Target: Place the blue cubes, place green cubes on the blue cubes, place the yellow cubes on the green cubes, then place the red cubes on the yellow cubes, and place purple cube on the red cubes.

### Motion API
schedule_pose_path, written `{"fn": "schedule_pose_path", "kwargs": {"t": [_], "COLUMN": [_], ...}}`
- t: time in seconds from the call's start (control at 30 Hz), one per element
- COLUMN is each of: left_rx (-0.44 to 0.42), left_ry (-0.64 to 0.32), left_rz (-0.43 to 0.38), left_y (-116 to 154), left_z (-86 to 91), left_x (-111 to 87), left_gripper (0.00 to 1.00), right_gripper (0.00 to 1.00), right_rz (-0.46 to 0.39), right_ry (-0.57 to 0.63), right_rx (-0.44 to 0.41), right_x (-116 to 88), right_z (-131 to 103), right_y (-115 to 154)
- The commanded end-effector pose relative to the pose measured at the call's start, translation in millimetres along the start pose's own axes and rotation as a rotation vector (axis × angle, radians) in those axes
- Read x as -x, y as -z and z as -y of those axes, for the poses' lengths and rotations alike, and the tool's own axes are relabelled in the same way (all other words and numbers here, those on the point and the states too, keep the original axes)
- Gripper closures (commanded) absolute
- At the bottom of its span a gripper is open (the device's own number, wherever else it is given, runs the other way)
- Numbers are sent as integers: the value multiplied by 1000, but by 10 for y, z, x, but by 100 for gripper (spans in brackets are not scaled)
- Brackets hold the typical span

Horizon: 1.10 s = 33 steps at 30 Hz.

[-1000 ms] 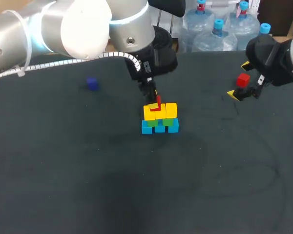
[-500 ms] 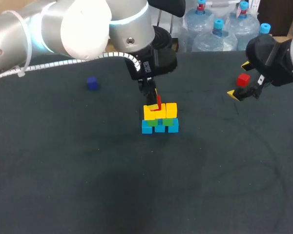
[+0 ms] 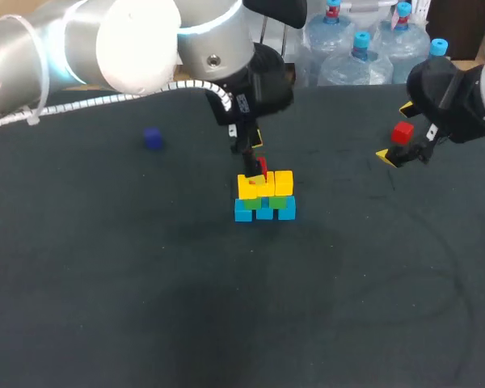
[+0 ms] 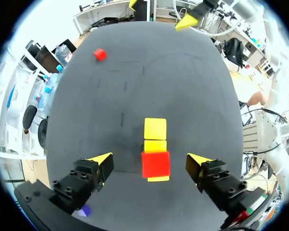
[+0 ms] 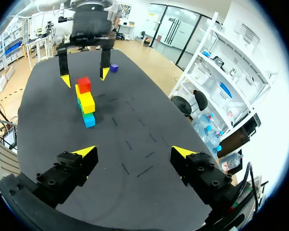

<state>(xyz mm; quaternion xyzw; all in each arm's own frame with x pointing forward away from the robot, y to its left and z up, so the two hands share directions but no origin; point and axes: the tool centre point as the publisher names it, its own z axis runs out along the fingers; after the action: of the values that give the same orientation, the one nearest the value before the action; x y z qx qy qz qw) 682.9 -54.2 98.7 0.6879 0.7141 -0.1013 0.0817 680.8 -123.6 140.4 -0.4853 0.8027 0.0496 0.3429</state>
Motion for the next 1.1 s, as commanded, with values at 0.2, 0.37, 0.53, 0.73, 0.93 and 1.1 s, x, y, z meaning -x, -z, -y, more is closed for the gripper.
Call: {"fn": "schedule_pose_path", "kwargs": {"t": [0.2,0.37,0.53,0.73,0.93,1.1], "left_rx": [74,122,192,304,396,480], "left_ry": [8,26,63,125,179,235], "left_rz": [67,83,123,227,303,359], "left_y": [456,640,784,984,1192,1311], "left_z": [21,-40,-89,-177,-252,-291], "left_x": [-118,-253,-422,-630,-790,-930], "left_gripper": [0,0,0,0,0,0], "right_gripper": [0,0,0,0,0,0], "right_rz": [1,1,1,1,1,1], "right_ry": [-1,-1,-1,-1,-1,-1], "right_rx": [-165,-165,-165,-165,-165,-165], "right_x": [-10,-10,-10,-10,-10,-10], "right_z": [-36,-36,-36,-36,-36,-36], "right_y": [5,5,5,5,5,5]}}
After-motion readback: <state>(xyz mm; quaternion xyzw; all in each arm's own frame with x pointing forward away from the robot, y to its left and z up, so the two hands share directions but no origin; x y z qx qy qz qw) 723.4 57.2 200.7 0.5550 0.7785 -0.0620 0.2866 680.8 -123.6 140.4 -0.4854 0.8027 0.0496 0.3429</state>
